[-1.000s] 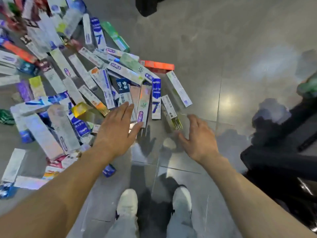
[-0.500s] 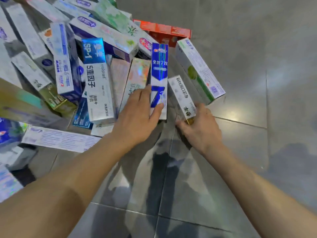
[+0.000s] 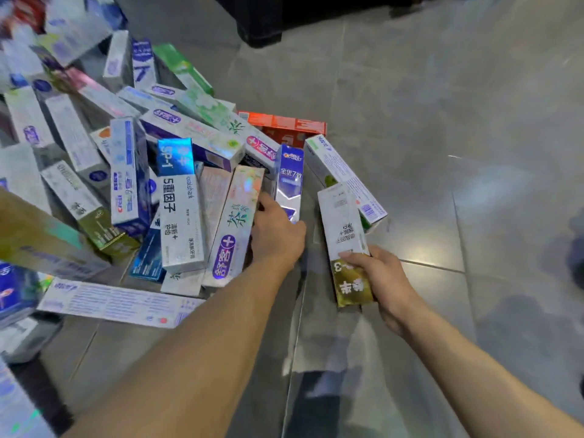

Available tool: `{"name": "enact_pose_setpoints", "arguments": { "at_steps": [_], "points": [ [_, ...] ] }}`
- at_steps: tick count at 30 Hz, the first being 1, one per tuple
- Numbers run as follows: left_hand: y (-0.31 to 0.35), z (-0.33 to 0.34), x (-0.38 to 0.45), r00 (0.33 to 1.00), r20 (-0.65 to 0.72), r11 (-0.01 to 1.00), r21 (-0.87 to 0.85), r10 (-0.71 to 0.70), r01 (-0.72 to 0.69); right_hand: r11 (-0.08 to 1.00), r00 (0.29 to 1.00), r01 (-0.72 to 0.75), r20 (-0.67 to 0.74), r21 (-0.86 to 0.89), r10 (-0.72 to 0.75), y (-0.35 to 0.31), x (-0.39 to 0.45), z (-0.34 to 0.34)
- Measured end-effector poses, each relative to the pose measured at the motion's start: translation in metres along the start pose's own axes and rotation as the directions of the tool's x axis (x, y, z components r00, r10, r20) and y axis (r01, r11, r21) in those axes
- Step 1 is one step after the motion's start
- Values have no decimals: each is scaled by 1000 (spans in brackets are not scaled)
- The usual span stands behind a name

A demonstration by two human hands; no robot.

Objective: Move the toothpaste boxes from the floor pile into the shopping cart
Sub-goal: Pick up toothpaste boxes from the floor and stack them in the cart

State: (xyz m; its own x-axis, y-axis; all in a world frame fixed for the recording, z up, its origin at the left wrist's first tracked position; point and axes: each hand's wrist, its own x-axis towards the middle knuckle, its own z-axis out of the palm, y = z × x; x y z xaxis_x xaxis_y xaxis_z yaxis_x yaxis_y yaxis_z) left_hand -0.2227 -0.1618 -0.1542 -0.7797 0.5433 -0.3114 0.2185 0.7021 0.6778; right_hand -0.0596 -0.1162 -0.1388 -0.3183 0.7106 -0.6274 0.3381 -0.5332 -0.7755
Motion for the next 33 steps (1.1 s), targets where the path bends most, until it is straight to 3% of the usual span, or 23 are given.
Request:
{"name": "enact_pose_setpoints", "arguments": {
  "at_steps": [3,6,13,21,27,33],
  "points": [
    [-2,4,-8,996,58,994,-85,-66,71,999,998,-28,54,35,26,-4,-15,-17],
    [-4,-7,-20,983,139,944,-290,-121,158,995,993,-41,117,88,30,-12,-32,-30],
    [42,-107,-106,947,320,914,-387,13,118,977,987,-80,155,196,49,-71,-130,-44],
    [212,-288,-256,920,380,852,-510,100,117,973,999,-33,19,229,29,-244,-339,-70],
    [357,-421,-384,858,450,890,-456,248,-19,935,976,185,-168,302,-139,-379,-544,-111],
    [470,-495,-508,698,553,875,-420,456,-239,900,873,348,-442,263,-208,-439,-744,-176]
  ]
}}
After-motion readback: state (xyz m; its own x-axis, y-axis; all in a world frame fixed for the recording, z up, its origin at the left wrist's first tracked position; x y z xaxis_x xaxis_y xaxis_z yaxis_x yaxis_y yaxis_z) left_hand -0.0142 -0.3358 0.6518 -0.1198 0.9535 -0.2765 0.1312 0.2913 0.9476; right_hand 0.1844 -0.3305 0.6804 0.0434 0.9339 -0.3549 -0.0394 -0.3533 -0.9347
